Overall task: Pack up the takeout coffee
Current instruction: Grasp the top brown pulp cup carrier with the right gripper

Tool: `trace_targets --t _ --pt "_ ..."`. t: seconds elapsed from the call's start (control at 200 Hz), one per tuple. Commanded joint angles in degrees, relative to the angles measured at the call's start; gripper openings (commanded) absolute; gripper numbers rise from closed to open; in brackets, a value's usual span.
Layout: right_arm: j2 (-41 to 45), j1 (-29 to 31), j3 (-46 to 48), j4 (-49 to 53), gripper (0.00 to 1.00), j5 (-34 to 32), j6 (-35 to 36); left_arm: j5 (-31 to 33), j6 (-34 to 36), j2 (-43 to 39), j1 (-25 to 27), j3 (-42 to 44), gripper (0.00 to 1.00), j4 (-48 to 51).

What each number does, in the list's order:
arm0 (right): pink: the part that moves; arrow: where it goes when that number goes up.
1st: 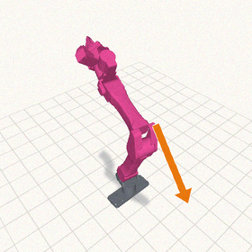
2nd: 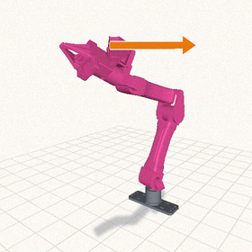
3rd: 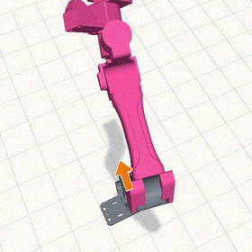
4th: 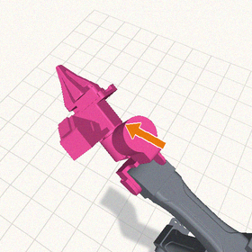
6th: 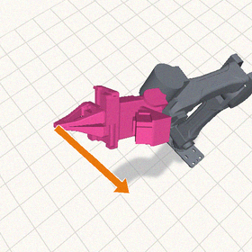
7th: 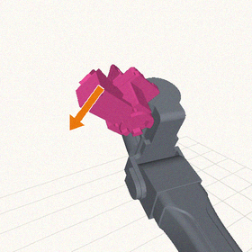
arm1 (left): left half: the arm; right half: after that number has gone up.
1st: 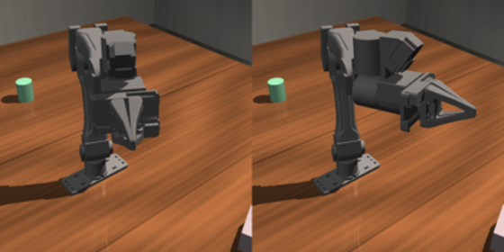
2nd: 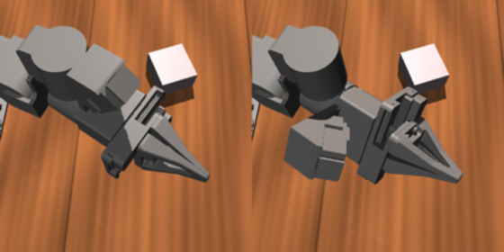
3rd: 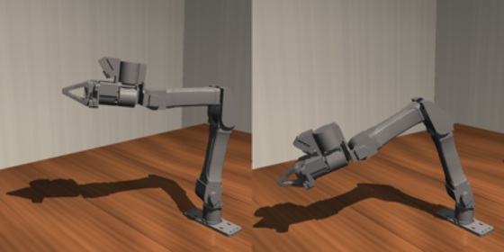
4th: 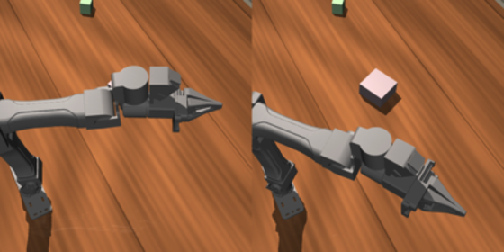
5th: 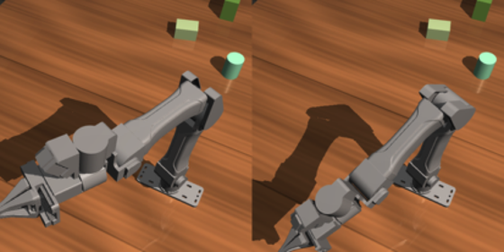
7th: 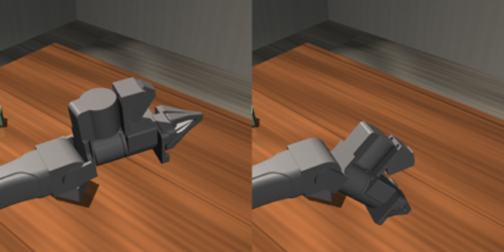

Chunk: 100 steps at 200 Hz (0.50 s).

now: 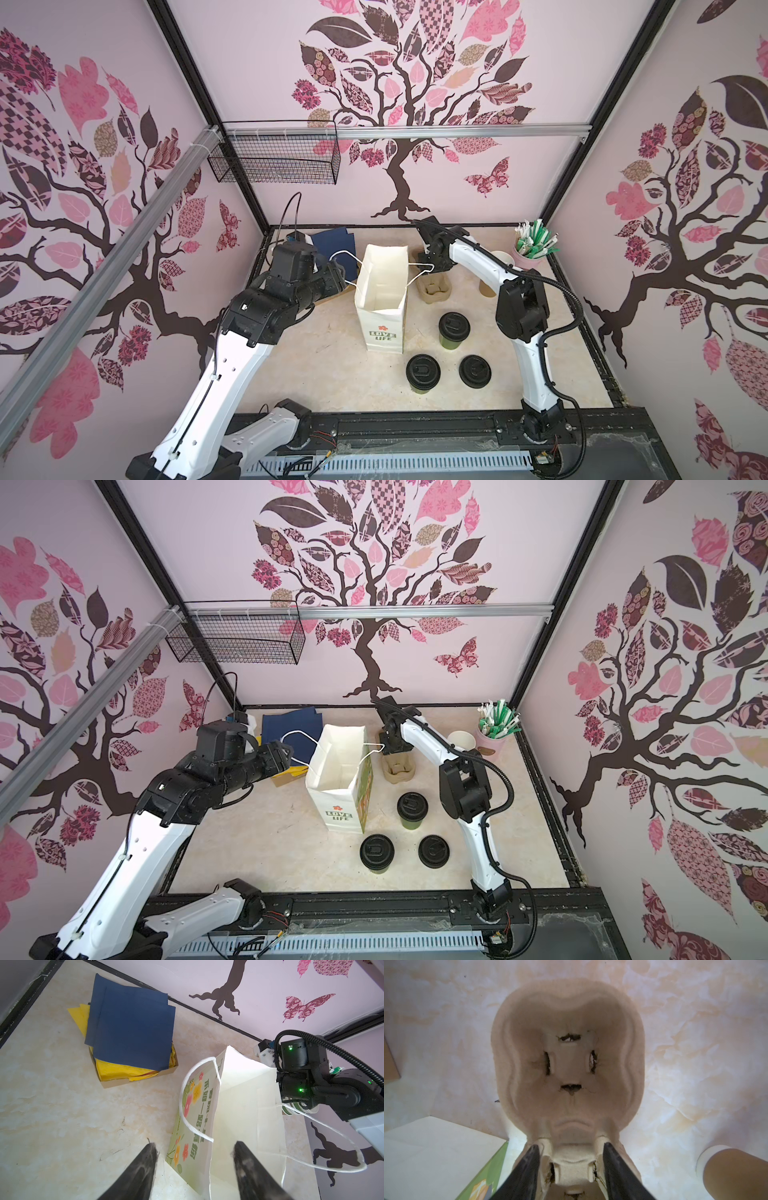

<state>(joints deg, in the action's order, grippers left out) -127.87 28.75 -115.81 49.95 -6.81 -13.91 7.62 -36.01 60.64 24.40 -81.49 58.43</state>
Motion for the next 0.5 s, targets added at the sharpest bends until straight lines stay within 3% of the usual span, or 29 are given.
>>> trace_targets --t 0.0,0.495 --pt "-3.3 0.16 -2.57 1.26 0.53 -0.7 -0.58 0.83 0.53 -0.35 -0.15 -2.21 0.63 -0.16" --pt "-4.88 0.16 -3.99 2.77 0.49 -1.36 -1.75 0.92 0.19 -0.14 -0.15 -2.16 0.63 -0.04"
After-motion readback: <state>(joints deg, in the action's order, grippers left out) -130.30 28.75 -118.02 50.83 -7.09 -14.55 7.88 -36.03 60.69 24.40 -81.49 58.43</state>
